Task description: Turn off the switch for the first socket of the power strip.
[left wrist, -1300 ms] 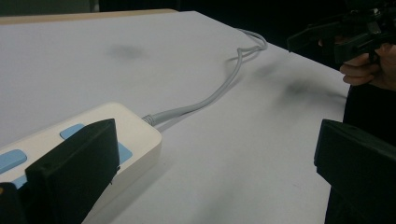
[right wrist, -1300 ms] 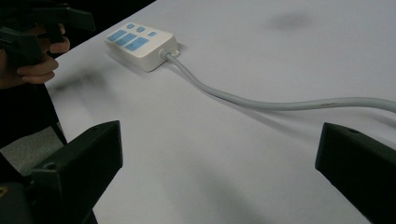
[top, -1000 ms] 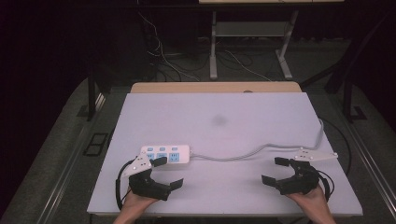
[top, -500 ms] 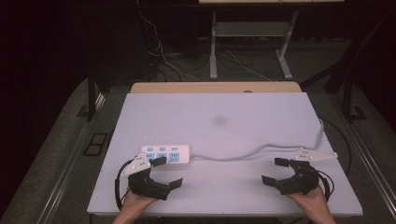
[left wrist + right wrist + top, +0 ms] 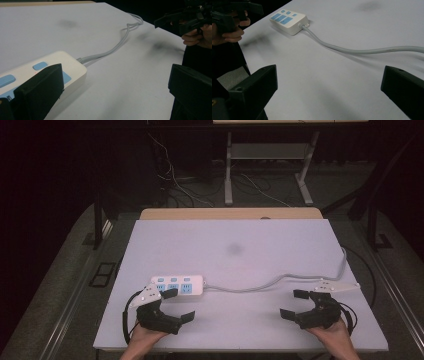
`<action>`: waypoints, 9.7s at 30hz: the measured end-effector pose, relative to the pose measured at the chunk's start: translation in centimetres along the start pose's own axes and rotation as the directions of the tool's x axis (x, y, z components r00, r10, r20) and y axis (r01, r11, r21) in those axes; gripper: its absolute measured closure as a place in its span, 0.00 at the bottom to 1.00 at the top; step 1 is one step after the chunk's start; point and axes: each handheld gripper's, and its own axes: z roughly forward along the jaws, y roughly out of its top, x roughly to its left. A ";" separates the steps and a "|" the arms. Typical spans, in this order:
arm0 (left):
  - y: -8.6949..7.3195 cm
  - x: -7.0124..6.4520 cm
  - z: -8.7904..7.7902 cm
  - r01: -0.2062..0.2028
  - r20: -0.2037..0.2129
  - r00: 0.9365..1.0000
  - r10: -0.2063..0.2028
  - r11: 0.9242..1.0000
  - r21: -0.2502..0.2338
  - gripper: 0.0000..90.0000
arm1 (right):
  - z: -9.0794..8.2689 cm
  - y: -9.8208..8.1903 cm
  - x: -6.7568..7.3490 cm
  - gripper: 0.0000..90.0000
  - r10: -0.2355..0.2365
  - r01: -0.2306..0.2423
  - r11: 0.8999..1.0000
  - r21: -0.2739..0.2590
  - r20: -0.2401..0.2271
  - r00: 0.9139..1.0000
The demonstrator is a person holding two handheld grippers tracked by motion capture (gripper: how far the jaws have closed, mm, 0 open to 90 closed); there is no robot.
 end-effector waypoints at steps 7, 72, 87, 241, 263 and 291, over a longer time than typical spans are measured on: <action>0.6 -0.1 0.0 0.000 -0.001 1.000 0.000 0.999 0.041 0.00 | 0.0 0.0 0.0 0.01 0.000 0.000 1.000 0.004 0.001 1.000; 8.0 4.0 1.7 -0.057 0.012 0.998 0.056 0.963 0.263 0.00 | -0.3 -0.2 -0.3 0.01 0.008 -0.008 1.000 0.006 0.011 1.000; 9.5 5.3 2.9 -0.076 0.014 0.997 0.075 0.944 0.321 0.00 | -0.3 -0.2 -0.3 0.01 0.008 -0.008 1.000 0.011 0.007 1.000; 8.7 8.7 3.8 0.011 -0.096 0.995 0.036 0.896 0.444 0.99 | 0.0 -0.3 0.1 0.01 -0.009 0.009 1.000 0.019 -0.011 1.000; 7.8 7.1 -0.5 0.070 -0.180 0.983 -0.024 0.965 0.253 0.73 | 0.2 -0.4 0.1 0.01 -0.007 0.008 1.000 0.024 -0.015 1.000; 3.9 3.2 -1.3 0.053 -0.147 0.988 -0.039 0.994 0.096 0.00 | 0.2 -0.4 0.1 0.01 -0.010 0.011 1.000 0.026 -0.018 1.000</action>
